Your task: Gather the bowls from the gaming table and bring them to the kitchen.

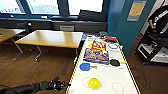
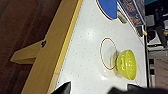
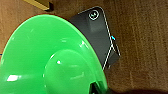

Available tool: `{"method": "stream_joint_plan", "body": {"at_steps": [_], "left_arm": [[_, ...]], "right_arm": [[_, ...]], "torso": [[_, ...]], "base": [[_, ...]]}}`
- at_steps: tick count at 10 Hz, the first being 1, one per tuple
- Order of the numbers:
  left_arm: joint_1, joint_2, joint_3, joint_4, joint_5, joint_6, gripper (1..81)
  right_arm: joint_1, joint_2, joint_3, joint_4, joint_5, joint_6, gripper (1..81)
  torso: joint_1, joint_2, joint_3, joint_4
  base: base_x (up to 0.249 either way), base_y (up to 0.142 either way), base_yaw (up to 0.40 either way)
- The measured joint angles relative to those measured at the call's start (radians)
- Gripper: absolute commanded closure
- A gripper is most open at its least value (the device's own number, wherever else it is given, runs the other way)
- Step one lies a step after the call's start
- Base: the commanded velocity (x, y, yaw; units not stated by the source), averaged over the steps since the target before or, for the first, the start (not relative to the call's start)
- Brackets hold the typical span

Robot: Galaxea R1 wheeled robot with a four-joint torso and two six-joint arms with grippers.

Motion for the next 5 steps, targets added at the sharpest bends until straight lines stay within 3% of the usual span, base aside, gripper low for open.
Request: {"method": "stream_joint_plan", "body": {"at_steps": [2, 5], "left_arm": [[-0.029, 0.037, -0.042, 0.0, 0.045, -0.022, 1.0], [-0.043, 0.143, -0.114, 0.004, 0.071, -0.029, 1.0]], "right_arm": [[0.006, 0.004, 0.001, 0.0, -0.004, 0.0, 81.1], [0.016, 0.016, -0.008, 0.0, -0.022, 0.0, 81.1]], "torso": [[0.0, 0.0, 0.0, 0.0], [0.0, 0.0, 0.0, 0.0]], "base": [[0.0, 0.0, 0.0], [0.0, 0.0, 0.0]]}}
